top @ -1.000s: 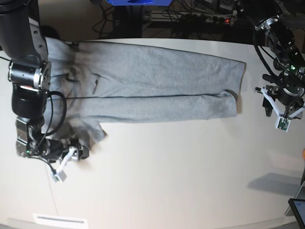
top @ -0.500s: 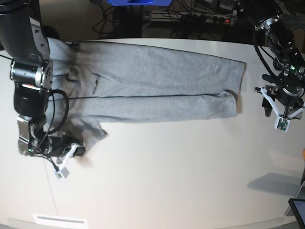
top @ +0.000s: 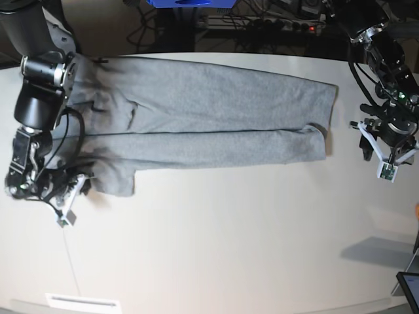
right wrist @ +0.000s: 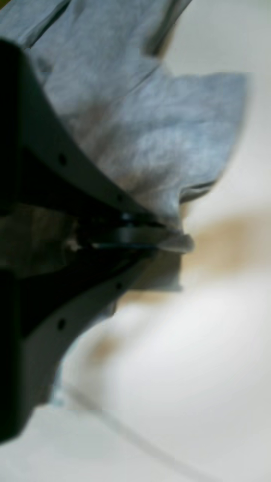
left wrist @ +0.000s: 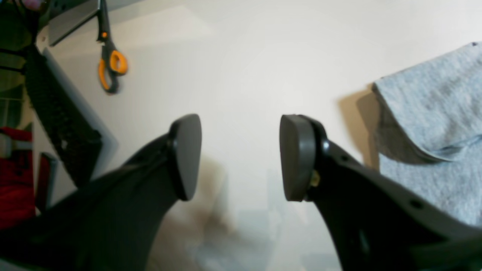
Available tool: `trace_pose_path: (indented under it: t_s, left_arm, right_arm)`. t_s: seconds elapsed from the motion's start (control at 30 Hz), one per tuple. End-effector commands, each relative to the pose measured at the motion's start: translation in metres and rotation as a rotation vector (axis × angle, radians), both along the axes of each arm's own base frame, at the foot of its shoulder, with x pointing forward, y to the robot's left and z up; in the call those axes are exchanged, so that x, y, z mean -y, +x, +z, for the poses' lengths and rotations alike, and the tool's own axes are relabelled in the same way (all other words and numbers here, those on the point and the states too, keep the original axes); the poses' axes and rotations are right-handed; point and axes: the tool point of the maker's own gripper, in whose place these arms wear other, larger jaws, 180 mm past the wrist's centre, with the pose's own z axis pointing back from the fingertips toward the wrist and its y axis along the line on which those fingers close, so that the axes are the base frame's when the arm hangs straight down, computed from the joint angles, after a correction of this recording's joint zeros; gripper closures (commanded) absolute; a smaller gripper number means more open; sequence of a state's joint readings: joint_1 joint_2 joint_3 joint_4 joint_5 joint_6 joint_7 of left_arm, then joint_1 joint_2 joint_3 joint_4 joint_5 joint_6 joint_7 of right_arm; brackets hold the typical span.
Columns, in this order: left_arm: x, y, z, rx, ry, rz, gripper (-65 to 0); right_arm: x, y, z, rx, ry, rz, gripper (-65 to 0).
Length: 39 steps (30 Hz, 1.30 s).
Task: Fold the T-shirt properly
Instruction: 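Grasp the sleeve end with the right gripper and tuck it inward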
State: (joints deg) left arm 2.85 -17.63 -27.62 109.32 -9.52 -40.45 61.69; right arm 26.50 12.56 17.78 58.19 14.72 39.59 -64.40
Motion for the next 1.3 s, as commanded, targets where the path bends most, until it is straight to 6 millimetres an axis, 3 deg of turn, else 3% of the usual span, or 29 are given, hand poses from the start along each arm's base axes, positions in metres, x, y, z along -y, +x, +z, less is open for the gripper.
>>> trace_pose_path:
  t_s: [0.0,0.17,0.37,0.53,0.77,1.0,1.27]
  left_arm:
    - [-0.005,0.01,0.015,0.047,0.012,0.0,-32.4]
    - [-0.01,0.012,0.001,0.02,-0.025,0.022,-32.4]
    - [-0.01,0.019,0.0,0.028,-0.049,0.026,-32.4]
    - [-0.011,0.027,-0.003,0.055,-0.074,0.017,-32.4]
    - [-0.016,0.025,-0.027,0.013,-0.125,0.035,-32.4]
    - [-0.015,0.026,-0.027,0.018,-0.132,0.034,-32.4]
    - [0.019,0.039,-0.036,0.005,-0.133,-0.084,-32.4]
  right_arm:
    - [0.006,0.015,0.025,0.077,-0.005,-0.005,-0.1]
    - [0.025,-0.008,0.032,0.074,-0.085,-0.023,-0.1]
    - [0.032,-0.024,0.045,0.083,-0.169,-0.009,-0.1]
    - [0.027,-0.036,0.052,0.099,-0.206,0.004,-0.1]
    - [0.018,-0.059,0.044,0.092,-0.218,0.019,-0.1]
    - [0.019,-0.08,0.05,0.116,-0.266,0.032,-0.1]
    - [0.017,-0.103,0.054,0.129,-0.307,0.051,-0.1]
